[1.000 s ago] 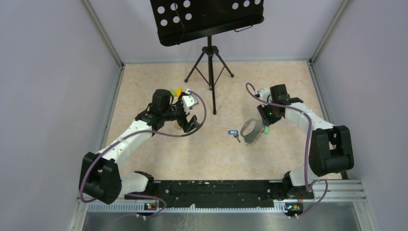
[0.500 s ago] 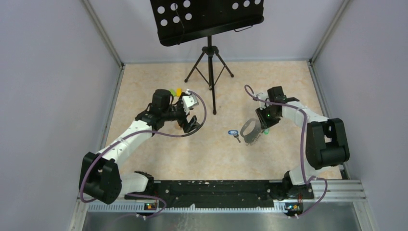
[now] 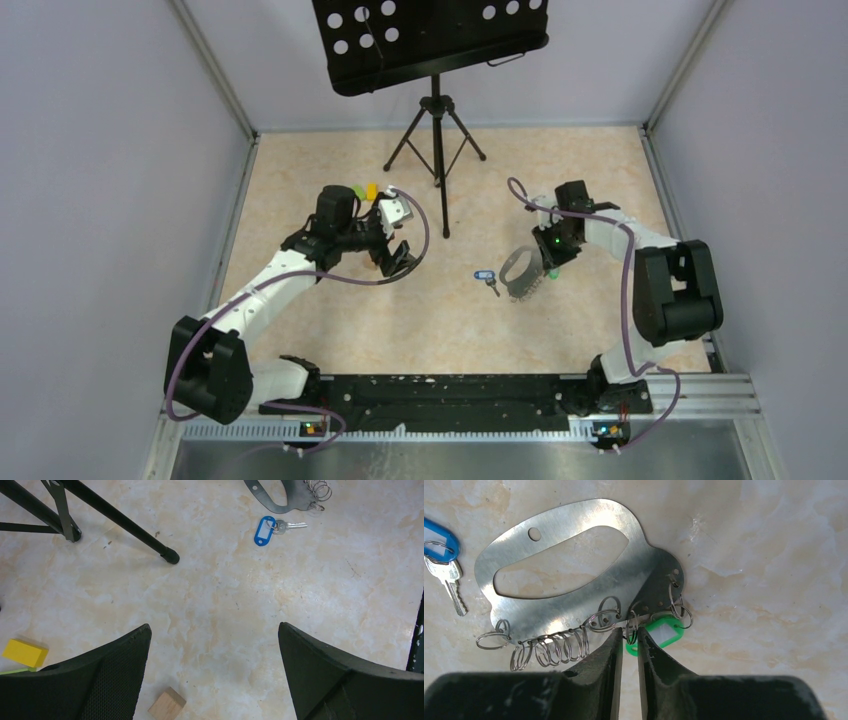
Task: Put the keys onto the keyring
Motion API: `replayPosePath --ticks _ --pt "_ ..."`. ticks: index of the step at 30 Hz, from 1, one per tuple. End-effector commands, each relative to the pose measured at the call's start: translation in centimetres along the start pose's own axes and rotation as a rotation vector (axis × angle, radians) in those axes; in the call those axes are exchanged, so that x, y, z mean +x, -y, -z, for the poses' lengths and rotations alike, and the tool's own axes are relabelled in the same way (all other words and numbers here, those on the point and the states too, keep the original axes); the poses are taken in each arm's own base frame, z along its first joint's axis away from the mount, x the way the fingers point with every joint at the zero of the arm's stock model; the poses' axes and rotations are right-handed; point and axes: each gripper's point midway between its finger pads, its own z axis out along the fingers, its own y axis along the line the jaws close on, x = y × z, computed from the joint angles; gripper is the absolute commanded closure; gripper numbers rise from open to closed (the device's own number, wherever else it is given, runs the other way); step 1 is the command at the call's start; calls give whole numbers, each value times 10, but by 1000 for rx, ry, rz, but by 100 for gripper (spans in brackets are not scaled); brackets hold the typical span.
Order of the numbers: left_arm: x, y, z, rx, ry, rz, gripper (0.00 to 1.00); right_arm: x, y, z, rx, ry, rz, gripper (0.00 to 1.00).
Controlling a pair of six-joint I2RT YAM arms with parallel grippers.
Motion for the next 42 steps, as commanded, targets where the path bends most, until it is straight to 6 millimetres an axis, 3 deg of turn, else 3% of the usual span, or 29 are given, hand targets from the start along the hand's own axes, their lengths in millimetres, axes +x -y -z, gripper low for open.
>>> replayPosePath --ticks 1,5,10,17,24,31,37,42 --pt "-15 1 2 6 42 -37 2 -19 5 5 -4 45 -4 87" --pt "-15 1 2 9 42 -38 2 -21 5 7 -4 48 5 100" --pt "-14 3 1 15 43 -29 2 -31 -3 19 -43 102 70 100" --pt "-22 10 -6 53 105 1 2 -61 -20 61 -104 279 275 100" --pt "-47 13 -19 149 160 -7 7 -74 -39 102 -157 382 454 100" --pt "-88 32 -40 318 228 31 27 -83 -85 142 -322 538 600 100" --pt "-118 60 -58 457 272 3 45 -91 -132 145 -409 585 719 100" --pt "-130 81 -59 539 293 -32 51 -98 -161 155 -519 637 760 100"
